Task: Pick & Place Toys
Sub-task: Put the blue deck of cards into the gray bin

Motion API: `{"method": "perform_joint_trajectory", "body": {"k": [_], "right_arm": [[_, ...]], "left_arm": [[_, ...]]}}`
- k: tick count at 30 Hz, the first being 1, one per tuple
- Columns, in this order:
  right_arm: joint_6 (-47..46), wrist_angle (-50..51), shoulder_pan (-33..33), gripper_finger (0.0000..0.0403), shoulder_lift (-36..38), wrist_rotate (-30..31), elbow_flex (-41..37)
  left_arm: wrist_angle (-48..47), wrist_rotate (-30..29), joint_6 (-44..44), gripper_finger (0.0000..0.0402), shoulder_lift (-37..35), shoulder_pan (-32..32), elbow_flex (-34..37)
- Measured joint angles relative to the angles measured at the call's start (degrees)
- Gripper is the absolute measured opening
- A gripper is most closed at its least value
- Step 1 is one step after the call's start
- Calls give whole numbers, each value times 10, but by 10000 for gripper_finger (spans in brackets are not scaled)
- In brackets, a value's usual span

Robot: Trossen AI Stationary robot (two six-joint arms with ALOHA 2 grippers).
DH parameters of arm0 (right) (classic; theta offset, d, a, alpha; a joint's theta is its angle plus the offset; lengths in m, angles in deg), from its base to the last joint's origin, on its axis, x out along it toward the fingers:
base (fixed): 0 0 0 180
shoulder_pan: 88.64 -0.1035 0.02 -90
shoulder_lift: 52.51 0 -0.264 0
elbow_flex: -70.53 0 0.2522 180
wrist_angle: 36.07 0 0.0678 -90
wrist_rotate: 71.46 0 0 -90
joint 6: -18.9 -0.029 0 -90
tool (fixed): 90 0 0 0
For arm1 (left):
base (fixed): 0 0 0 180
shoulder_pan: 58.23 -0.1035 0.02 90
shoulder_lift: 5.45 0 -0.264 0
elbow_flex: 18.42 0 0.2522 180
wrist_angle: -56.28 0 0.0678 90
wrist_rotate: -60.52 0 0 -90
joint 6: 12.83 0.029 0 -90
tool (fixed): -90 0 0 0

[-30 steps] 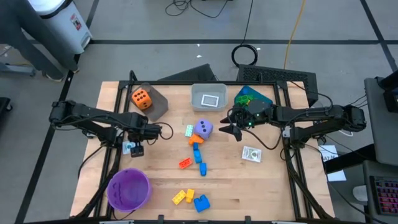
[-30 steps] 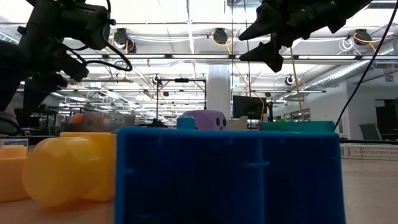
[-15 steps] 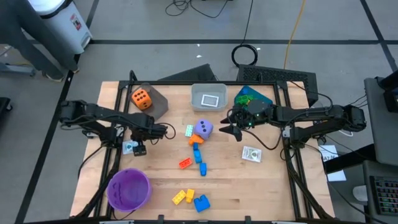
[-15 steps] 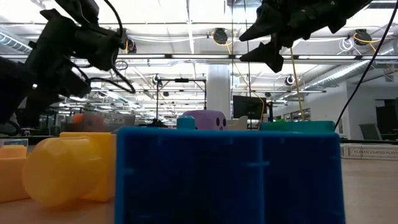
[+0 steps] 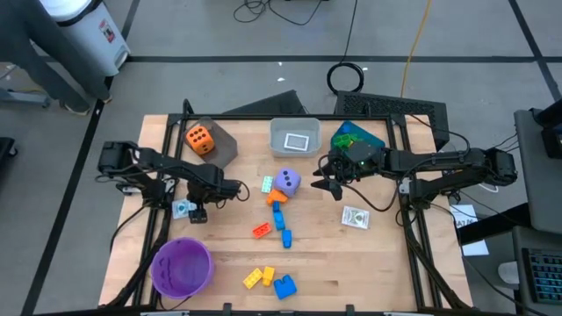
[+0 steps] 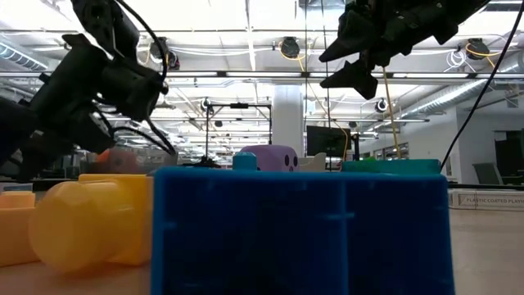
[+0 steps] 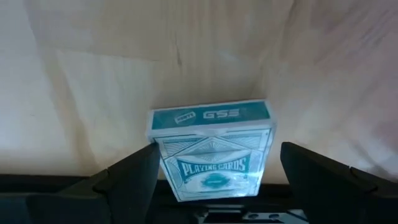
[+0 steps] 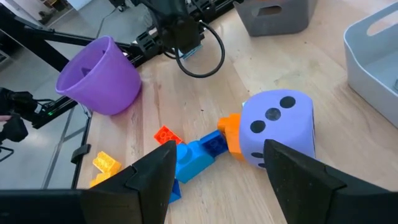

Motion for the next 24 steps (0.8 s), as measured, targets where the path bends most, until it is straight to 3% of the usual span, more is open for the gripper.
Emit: {"method": "perform_joint_trajectory", "body": {"k": [14, 24], "right_arm": [[11, 0, 0, 233, 0, 0, 0], [27, -8, 0, 233, 0, 0, 0]], "left_arm": [[70, 10, -80, 337, 9, 0, 6], [115, 6, -76, 337, 9, -17, -37]]}}
